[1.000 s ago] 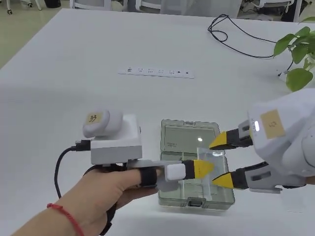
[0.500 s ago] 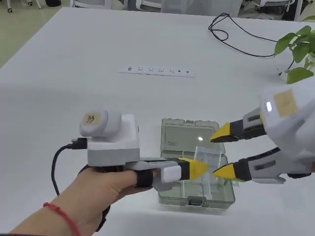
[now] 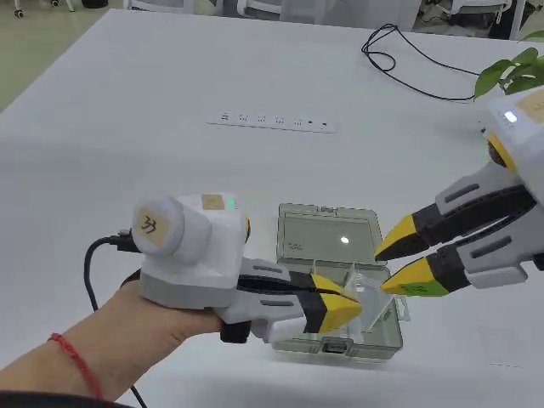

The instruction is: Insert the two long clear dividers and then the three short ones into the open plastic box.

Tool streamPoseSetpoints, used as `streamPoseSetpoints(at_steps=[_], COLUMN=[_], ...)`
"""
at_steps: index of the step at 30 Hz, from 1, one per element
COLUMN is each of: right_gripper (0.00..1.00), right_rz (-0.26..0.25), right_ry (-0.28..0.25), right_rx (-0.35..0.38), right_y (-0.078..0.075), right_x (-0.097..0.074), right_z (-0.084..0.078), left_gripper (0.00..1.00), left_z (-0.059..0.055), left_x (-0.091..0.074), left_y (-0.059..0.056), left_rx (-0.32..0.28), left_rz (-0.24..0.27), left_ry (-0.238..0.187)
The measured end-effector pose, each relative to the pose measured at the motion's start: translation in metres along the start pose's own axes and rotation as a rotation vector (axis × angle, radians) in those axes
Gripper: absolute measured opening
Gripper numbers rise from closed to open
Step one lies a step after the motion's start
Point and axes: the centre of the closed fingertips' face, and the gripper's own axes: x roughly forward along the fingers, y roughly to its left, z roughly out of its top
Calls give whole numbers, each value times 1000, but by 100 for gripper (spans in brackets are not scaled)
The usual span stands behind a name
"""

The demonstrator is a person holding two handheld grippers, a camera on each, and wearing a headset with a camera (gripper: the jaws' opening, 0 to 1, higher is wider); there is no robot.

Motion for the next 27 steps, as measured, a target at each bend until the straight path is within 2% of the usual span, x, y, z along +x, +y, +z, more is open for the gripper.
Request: streamPoseSetpoints(at_steps=[1,4,7,17,22,27], right_gripper=[16,15,14,8,4,3], right_rz=[18,83,120,169,177,183], right_ry=[-2,-5,2,10,9,13], right_rx=[10,21,18,9,1,-3], right_y=[2,12,18,27,30,33], right_x=[0,2,3,9,11,12], right_z=[1,3,3,3,4,3], left_gripper=[0,0,0,0,0,0], left_z=[0,1,2,6,8,6], left_x=[0,0,0,-1,-1,-1], left_y=[-1,-4,-6,-12,-15,-17], left_rx=[-9,17,40,64,73,86], left_rz=[-4,-21,-30,-49,-56,-55], left_ry=[4,4,6,-10,-15,-7])
